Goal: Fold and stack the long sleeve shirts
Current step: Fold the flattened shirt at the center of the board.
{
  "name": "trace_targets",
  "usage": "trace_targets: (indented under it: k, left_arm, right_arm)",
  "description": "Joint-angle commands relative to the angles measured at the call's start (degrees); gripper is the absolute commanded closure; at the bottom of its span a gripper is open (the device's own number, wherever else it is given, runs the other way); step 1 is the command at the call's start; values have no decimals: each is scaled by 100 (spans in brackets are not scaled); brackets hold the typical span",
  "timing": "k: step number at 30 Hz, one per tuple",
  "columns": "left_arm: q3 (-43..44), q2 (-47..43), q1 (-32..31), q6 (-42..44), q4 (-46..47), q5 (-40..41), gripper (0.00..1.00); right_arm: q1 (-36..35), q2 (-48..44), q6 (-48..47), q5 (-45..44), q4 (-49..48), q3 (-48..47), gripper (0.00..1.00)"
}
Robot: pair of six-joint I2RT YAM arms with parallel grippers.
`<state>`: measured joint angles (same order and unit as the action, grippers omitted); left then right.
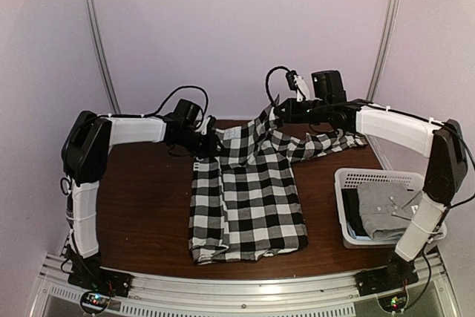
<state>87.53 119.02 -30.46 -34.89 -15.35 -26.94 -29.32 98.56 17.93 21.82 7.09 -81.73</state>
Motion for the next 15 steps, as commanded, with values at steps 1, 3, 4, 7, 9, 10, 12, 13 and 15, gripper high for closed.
trace_targets:
  k: [1, 3, 4, 7, 9, 10, 12, 13, 15]
  left_arm:
    - [745, 617, 72, 136, -67, 525, 67]
    - [1029, 945, 84, 123, -66, 478, 67]
    - [1159, 1082, 84, 109, -68, 485, 67]
    - [1473, 1553, 92, 82, -75, 490, 67]
    - [1630, 1811, 101, 56, -66, 426, 67]
    - [1700, 1925, 109, 40, -59, 401, 67]
    - [1765, 2073, 110, 0, -3, 356, 68]
    - [1768, 2113, 110, -37, 54, 334, 68]
    - [1772, 2163, 119, -93, 144, 281, 67]
  right_arm:
    - [-88, -351, -71, -54, 60, 95, 100]
    - [-130, -412, -85, -93, 130, 99, 100]
    - [-152, -443, -104, -134, 176, 102, 100]
    - [-253, -526, -187, -225, 311, 107, 100]
    - [-349, -540, -199, -200, 356, 120, 100]
    - [-416, -531, -202, -180, 369, 128, 100]
    - [-604, -508, -234, -181, 388, 149, 100]
    - [-710, -480, -266, -179, 398, 150, 100]
    - [-950, -376, -305, -107, 432, 141, 100]
